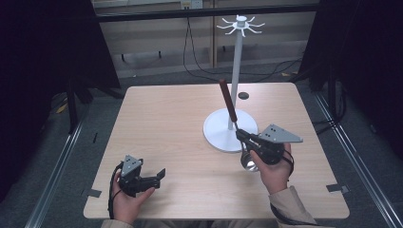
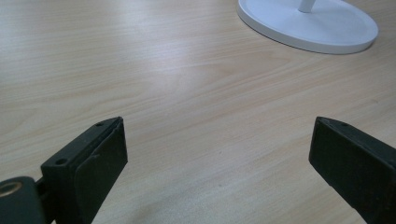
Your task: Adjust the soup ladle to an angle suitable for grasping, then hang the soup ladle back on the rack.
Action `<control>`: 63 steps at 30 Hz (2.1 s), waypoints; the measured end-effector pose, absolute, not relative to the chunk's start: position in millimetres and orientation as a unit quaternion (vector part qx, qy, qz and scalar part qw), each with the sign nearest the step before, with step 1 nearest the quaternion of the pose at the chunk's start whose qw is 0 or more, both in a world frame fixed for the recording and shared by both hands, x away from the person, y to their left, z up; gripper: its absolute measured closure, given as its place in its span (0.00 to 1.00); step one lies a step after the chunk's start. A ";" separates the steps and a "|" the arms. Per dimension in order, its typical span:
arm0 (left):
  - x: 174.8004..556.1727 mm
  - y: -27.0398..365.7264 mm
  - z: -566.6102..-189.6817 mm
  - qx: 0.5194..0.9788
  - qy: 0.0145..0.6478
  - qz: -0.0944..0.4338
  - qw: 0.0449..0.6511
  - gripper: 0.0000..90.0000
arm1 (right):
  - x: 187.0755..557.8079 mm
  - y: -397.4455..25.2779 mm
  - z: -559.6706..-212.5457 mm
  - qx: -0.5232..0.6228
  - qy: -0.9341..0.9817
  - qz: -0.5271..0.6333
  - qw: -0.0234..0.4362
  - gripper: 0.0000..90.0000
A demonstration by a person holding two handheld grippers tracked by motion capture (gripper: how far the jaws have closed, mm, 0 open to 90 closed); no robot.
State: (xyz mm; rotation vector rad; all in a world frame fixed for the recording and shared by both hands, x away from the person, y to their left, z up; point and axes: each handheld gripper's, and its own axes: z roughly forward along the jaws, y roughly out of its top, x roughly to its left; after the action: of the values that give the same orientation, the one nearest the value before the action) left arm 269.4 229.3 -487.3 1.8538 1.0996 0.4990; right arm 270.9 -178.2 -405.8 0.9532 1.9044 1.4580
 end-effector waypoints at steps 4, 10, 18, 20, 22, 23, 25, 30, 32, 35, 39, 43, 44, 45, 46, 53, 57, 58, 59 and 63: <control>269.8 228.1 -487.6 0.750 0.442 0.199 0.451 0.05 | 268.8 -181.3 -403.3 0.361 0.699 0.548 0.286 0.96; 269.8 228.2 -486.8 0.741 0.445 0.196 0.463 0.03 | 268.7 -186.0 -399.4 0.369 0.684 0.558 0.293 0.96; 269.7 229.7 -486.9 0.747 0.438 0.198 0.460 0.03 | 269.7 -188.0 -392.9 0.368 0.668 0.570 0.306 0.96; 269.8 229.1 -486.9 0.742 0.441 0.198 0.465 0.03 | 269.4 -189.0 -391.4 0.371 0.664 0.572 0.307 0.96; 270.0 228.8 -487.2 0.742 0.440 0.198 0.465 0.03 | 269.2 -190.1 -389.9 0.372 0.660 0.575 0.310 0.96; 270.1 229.4 -487.1 0.746 0.438 0.199 0.461 0.03 | 268.8 -190.8 -388.8 0.374 0.659 0.574 0.311 0.96; 269.9 229.3 -487.6 0.747 0.438 0.199 0.459 0.03 | 269.2 -192.5 -387.3 0.373 0.657 0.574 0.315 0.96; 269.3 230.7 -486.9 0.747 0.438 0.201 0.458 0.03 | 269.5 -195.5 -384.2 0.377 0.649 0.578 0.321 0.96; 269.1 230.8 -487.0 0.747 0.439 0.201 0.457 0.03 | 269.5 -196.1 -383.3 0.377 0.648 0.578 0.323 0.96; 268.9 230.2 -487.3 0.743 0.441 0.199 0.461 0.03 | 270.3 -196.2 -381.6 0.377 0.642 0.583 0.324 0.96; 268.8 232.4 -487.3 0.747 0.439 0.201 0.457 0.04 | 271.1 -196.6 -378.9 0.383 0.633 0.588 0.327 0.96; 268.4 232.9 -487.5 0.742 0.442 0.198 0.463 0.04 | 273.1 -196.1 -375.9 0.379 0.631 0.589 0.333 0.96; 268.3 233.0 -487.5 0.742 0.442 0.199 0.463 0.04 | 273.7 -195.5 -375.3 0.379 0.630 0.589 0.335 0.96; 268.1 233.2 -487.3 0.741 0.443 0.200 0.462 0.04 | 274.7 -194.7 -374.1 0.380 0.629 0.589 0.336 0.96; 267.9 233.5 -487.3 0.741 0.443 0.200 0.463 0.04 | 275.5 -194.3 -373.3 0.380 0.627 0.591 0.337 0.96; 267.8 235.8 -487.8 0.740 0.445 0.200 0.463 0.04 | 280.8 -192.0 -362.6 0.384 0.612 0.595 0.352 0.96; 267.8 235.3 -487.9 0.741 0.444 0.198 0.463 0.04 | 282.9 -189.1 -356.1 0.383 0.610 0.593 0.360 0.96; 267.6 235.3 -487.7 0.741 0.444 0.201 0.462 0.04 | 283.6 -188.5 -354.7 0.385 0.607 0.593 0.363 0.96; 267.7 235.7 -487.7 0.740 0.444 0.200 0.463 0.04 | 284.6 -188.7 -353.4 0.384 0.607 0.593 0.364 0.96; 267.6 236.5 -487.5 0.740 0.444 0.200 0.464 0.04 | 288.0 -192.1 -350.9 0.390 0.603 0.590 0.369 0.96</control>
State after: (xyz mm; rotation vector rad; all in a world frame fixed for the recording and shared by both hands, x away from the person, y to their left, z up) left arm 267.6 236.5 -487.5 1.8182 1.0922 0.4904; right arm 288.0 -192.1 -350.9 1.0012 1.5485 1.5140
